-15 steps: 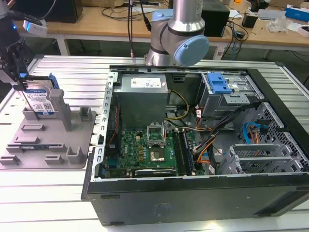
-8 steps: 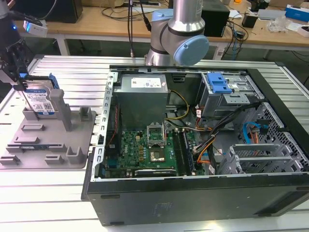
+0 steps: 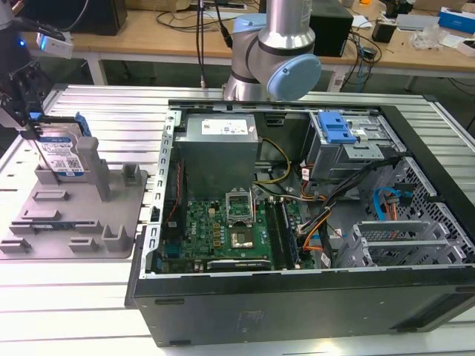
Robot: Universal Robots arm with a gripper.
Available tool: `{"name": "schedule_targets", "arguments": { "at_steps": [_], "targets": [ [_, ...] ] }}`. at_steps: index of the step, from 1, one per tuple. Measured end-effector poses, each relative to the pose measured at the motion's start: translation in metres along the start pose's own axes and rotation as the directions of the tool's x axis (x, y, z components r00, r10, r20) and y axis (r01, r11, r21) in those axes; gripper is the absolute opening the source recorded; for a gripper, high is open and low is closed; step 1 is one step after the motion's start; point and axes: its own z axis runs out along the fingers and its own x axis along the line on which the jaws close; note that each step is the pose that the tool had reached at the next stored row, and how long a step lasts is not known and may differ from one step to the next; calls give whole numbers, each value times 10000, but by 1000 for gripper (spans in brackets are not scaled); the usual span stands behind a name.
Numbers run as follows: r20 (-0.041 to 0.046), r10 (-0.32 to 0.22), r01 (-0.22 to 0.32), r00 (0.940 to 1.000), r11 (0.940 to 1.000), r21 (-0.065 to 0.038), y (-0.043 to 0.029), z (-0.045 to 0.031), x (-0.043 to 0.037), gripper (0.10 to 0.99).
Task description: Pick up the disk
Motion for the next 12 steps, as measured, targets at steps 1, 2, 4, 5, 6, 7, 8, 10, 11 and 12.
{"name": "schedule_targets", "arguments": {
  "at_steps": [1, 2, 4, 5, 6, 7, 8, 10, 11, 12],
  "targets": [
    [0, -1, 1, 10000, 10000, 0, 0, 2, 0, 482],
    [0, -1, 1, 10000, 10000, 0, 0, 5, 0, 482],
    [0, 0, 0, 10000, 10000, -1, 0, 9, 2, 482],
    [0, -1, 1, 10000, 10000, 0, 0, 11, 3, 482],
    [0, -1, 1, 10000, 10000, 0, 0, 12, 3, 482],
    [0, 0, 0, 10000, 10000, -1, 0, 15, 4, 482],
    [-1, 0, 0, 10000, 10000, -1, 0, 16, 5, 482],
    [0, -1, 1, 10000, 10000, 0, 0, 19, 9, 482],
    [0, 0, 0, 10000, 10000, -1, 0, 21, 10, 482],
    [0, 0, 0, 10000, 10000, -1, 0, 23, 11, 482]
  ]
}}
